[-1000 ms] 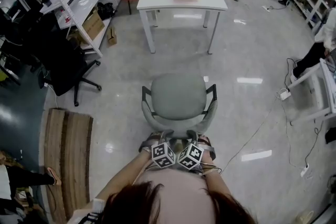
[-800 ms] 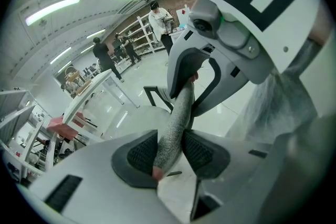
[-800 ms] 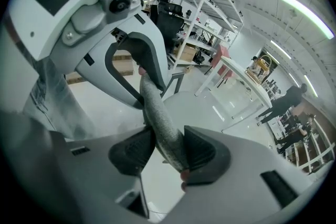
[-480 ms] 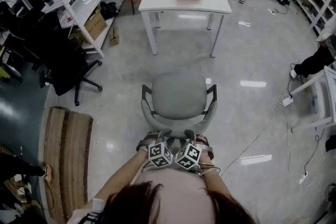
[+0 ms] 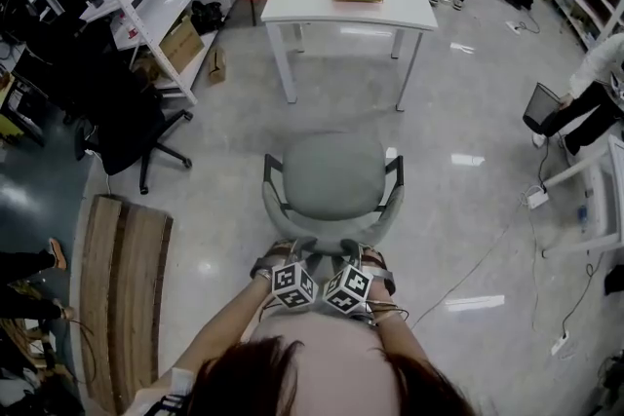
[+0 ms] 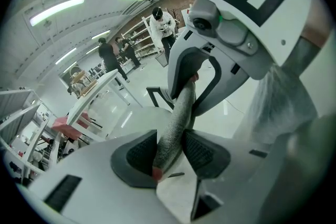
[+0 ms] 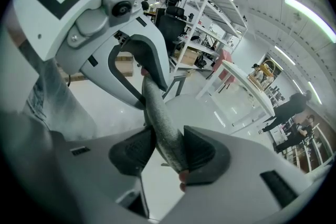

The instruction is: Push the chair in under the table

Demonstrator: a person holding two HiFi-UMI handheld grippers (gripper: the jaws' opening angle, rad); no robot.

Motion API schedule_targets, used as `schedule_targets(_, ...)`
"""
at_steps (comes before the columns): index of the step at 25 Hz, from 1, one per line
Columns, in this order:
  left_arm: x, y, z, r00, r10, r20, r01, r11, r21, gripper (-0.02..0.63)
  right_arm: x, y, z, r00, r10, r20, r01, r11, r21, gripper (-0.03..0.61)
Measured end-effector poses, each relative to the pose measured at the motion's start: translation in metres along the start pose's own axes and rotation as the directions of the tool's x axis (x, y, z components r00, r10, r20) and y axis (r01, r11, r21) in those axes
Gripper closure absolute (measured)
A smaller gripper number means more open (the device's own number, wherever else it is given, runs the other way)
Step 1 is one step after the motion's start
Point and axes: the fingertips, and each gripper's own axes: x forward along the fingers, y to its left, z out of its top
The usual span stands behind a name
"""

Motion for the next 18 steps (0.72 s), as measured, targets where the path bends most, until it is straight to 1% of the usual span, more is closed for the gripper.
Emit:
schedule_targets(4, 0.005, 0.012, 0.004, 1.0, 0.006, 0.002, -0.006, 1.0, -0.008, 0.456, 0.004, -0.013, 0.002, 1.0, 0.001, -0.002, -0.001, 1.0, -0.007, 0.4)
schedule_targets(18, 0.022, 0.04, 0.007, 1.0, 0.008, 0.022, -0.008, 1.0, 0.003, 0.456, 0.022, -0.04, 0.011, 1.0, 0.014, -0.005, -0.014, 1.0, -0.015, 0.4)
